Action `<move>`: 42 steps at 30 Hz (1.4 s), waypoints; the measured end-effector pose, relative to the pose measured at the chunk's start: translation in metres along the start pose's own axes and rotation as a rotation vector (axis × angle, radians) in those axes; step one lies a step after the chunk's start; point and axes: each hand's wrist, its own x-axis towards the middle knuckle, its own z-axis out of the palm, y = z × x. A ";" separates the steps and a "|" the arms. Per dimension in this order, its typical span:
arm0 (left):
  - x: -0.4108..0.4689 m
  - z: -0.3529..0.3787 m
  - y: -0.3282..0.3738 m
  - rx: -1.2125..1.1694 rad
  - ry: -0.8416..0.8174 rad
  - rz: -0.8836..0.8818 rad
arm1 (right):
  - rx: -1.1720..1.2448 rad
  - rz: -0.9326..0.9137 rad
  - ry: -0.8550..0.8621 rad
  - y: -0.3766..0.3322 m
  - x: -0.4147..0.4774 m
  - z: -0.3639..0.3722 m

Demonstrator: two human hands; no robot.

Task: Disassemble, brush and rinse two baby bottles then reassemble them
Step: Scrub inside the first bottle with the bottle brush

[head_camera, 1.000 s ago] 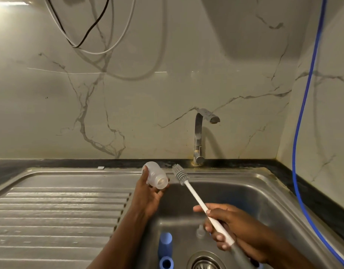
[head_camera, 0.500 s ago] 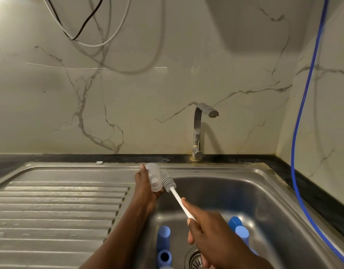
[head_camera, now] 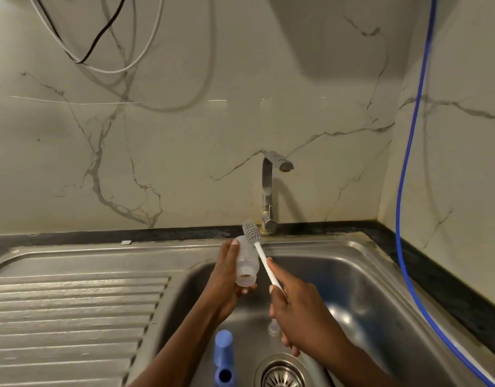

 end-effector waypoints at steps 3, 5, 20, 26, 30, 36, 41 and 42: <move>-0.002 0.003 -0.003 0.075 0.021 0.079 | -0.002 0.003 0.004 0.000 -0.002 -0.002; 0.001 -0.001 0.000 0.079 0.157 0.095 | -0.077 -0.017 -0.024 -0.001 -0.008 0.002; -0.007 0.008 0.000 0.190 0.076 0.122 | -0.136 -0.033 -0.014 -0.006 -0.008 0.000; -0.006 0.001 0.004 0.015 0.022 0.060 | -0.019 -0.021 -0.020 0.002 -0.005 -0.007; 0.005 -0.025 0.007 -0.262 0.108 0.009 | -0.170 -0.016 -0.057 -0.001 -0.018 0.006; 0.011 -0.029 0.001 -0.314 0.196 -0.065 | -0.159 -0.013 -0.031 -0.009 -0.016 0.019; 0.005 0.000 -0.003 -0.184 0.134 -0.106 | -0.078 0.062 0.014 0.006 -0.001 -0.001; 0.004 0.002 -0.002 -0.160 0.111 -0.086 | -0.039 0.060 0.023 0.009 0.001 -0.003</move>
